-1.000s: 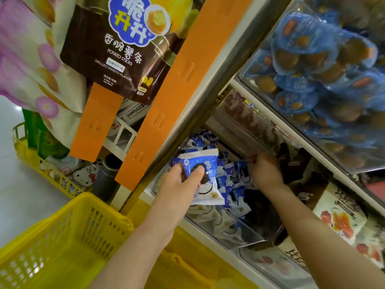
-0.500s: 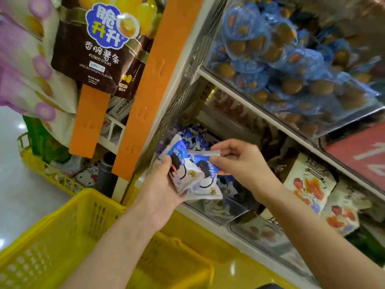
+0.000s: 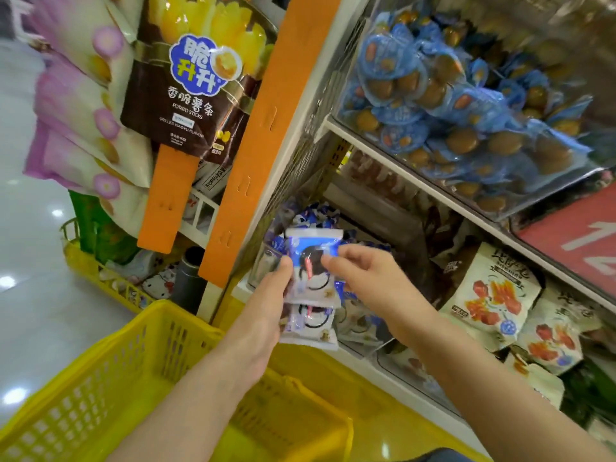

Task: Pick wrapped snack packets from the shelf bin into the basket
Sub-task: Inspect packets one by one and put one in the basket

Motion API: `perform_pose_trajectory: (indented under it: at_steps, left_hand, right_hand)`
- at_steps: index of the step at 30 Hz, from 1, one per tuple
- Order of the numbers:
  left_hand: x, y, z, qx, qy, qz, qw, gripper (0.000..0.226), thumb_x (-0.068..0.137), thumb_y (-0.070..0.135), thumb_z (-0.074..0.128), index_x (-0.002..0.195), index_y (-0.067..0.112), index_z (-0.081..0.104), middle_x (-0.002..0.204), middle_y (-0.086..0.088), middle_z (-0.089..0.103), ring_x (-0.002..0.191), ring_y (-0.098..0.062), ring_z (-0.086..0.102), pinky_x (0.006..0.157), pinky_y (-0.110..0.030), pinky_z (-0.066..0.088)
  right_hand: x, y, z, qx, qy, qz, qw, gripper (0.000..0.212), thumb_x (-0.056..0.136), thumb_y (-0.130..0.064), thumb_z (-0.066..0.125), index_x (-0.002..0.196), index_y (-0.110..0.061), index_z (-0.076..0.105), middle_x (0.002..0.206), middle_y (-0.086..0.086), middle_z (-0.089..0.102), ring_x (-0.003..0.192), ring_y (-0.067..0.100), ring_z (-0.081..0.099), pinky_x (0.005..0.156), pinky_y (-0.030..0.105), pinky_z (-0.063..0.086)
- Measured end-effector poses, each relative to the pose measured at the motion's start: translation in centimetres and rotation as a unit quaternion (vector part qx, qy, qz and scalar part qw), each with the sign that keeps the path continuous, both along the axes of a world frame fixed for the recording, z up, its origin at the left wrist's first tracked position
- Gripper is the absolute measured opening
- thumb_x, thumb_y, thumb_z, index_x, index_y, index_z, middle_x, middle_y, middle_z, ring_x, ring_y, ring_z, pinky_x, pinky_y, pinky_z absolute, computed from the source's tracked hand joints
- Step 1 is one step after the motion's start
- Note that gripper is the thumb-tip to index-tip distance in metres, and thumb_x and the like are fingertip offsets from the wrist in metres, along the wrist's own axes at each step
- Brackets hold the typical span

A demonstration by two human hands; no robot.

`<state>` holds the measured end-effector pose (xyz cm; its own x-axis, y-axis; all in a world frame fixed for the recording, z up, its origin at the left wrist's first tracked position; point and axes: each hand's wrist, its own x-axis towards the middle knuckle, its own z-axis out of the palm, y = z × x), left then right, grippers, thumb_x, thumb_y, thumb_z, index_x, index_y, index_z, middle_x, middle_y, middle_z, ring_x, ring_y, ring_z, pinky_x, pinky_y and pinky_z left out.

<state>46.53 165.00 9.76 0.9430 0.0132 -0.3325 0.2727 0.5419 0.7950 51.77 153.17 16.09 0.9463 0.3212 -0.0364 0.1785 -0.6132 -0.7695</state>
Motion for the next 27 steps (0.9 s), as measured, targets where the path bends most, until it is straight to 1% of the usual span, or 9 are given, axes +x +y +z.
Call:
perform_pose_trajectory:
  at_steps: [5, 7, 10, 14, 17, 19, 21, 25, 27]
  left_hand:
    - [0.5, 0.8, -0.1, 0.030, 0.017, 0.052, 0.998, 0.020, 0.090, 0.016, 0.057, 0.110, 0.013, 0.058, 0.097, -0.008, 0.069, 0.091, -0.021, 0.066, 0.091, -0.042, 0.049]
    - [0.7, 1.0, -0.1, 0.034, 0.016, 0.064, 0.997, 0.020, 0.090, 0.014, 0.057, 0.110, 0.015, 0.056, 0.102, -0.008, 0.067, 0.093, -0.019, 0.065, 0.089, -0.040, 0.051]
    - [0.9, 1.1, 0.3, 0.021, 0.002, 0.068, 0.997, 0.022, 0.089, 0.014, 0.058, 0.111, 0.015, 0.055, 0.100, -0.005, 0.067, 0.089, -0.015, 0.066, 0.078, -0.032, 0.053]
    - [1.2, 1.4, 0.7, 0.006, -0.004, 0.066, 0.998, 0.026, 0.089, 0.016, 0.058, 0.115, 0.017, 0.053, 0.098, -0.003, 0.067, 0.082, -0.010, 0.067, 0.068, -0.025, 0.053]
    - [1.3, 1.6, 0.8, 0.004, -0.007, 0.062, 0.998, 0.030, 0.089, 0.017, 0.059, 0.118, 0.017, 0.052, 0.104, -0.004, 0.066, 0.091, -0.013, 0.066, 0.077, -0.029, 0.053]
    - [1.5, 1.8, 0.8, 0.000, -0.012, 0.062, 0.998, 0.028, 0.089, 0.017, 0.059, 0.116, 0.018, 0.052, 0.102, -0.004, 0.067, 0.088, -0.012, 0.066, 0.067, -0.024, 0.053]
    - [1.7, 1.9, 0.8, -0.009, -0.012, 0.062, 0.998, 0.023, 0.089, 0.016, 0.059, 0.111, 0.019, 0.054, 0.098, -0.002, 0.068, 0.083, -0.010, 0.067, 0.060, -0.020, 0.052]
    - [2.0, 1.6, 0.9, -0.013, -0.012, 0.057, 0.998, 0.019, 0.089, 0.017, 0.059, 0.106, 0.021, 0.054, 0.098, -0.002, 0.067, 0.084, -0.011, 0.067, 0.062, -0.022, 0.052]
    - [2.2, 1.5, 0.9, -0.018, -0.017, 0.053, 0.998, 0.023, 0.089, 0.018, 0.059, 0.111, 0.020, 0.053, 0.101, -0.004, 0.067, 0.088, -0.013, 0.066, 0.061, -0.020, 0.051]
  right_hand:
    - [3.6, -1.3, 2.0, 0.091, -0.066, -0.111, 0.987, 0.008, 0.088, -0.026, 0.061, 0.088, -0.020, 0.066, 0.068, -0.014, 0.068, 0.064, -0.004, 0.062, 0.061, 0.017, 0.054]
    - [6.1, -2.2, 1.7, 0.009, -0.149, -0.183, 0.972, 0.019, 0.088, -0.029, 0.061, 0.100, -0.015, 0.064, 0.086, -0.007, 0.068, 0.078, 0.008, 0.063, 0.074, 0.026, 0.054]
    - [9.4, -3.5, 0.1, -0.143, -0.207, -0.205, 0.946, 0.026, 0.091, -0.027, 0.057, 0.104, -0.005, 0.064, 0.085, 0.003, 0.060, 0.073, 0.012, 0.055, 0.067, 0.017, 0.035]
    - [12.4, -4.6, -2.7, -0.281, -0.155, -0.238, 0.917, 0.031, 0.095, -0.025, 0.050, 0.104, 0.002, 0.063, 0.095, 0.020, 0.064, 0.094, 0.033, 0.062, 0.065, 0.028, 0.037]
    - [13.4, -4.9, -4.2, -0.325, -0.140, -0.261, 0.898, 0.031, 0.095, -0.022, 0.050, 0.110, 0.004, 0.060, 0.110, 0.024, 0.062, 0.101, 0.036, 0.060, 0.074, 0.036, 0.045]
    - [13.7, -5.0, -4.8, -0.345, -0.112, -0.265, 0.894, 0.031, 0.093, -0.020, 0.053, 0.111, 0.004, 0.059, 0.112, 0.024, 0.061, 0.103, 0.037, 0.059, 0.077, 0.036, 0.046]
    - [13.9, -5.1, -4.9, -0.354, -0.078, -0.254, 0.897, 0.029, 0.091, -0.020, 0.057, 0.107, 0.004, 0.061, 0.110, 0.024, 0.061, 0.101, 0.037, 0.059, 0.074, 0.034, 0.043]
    - [14.7, -5.2, -4.4, -0.383, -0.048, -0.218, 0.897, 0.033, 0.091, -0.024, 0.058, 0.063, -0.010, 0.047, 0.084, 0.017, 0.058, 0.077, 0.025, 0.053, 0.050, 0.026, 0.032]
    - [15.1, -4.9, -3.9, -0.386, -0.031, -0.197, 0.901, 0.035, 0.092, -0.025, 0.056, 0.062, -0.011, 0.046, 0.072, 0.010, 0.053, 0.070, 0.021, 0.050, 0.047, 0.025, 0.030]
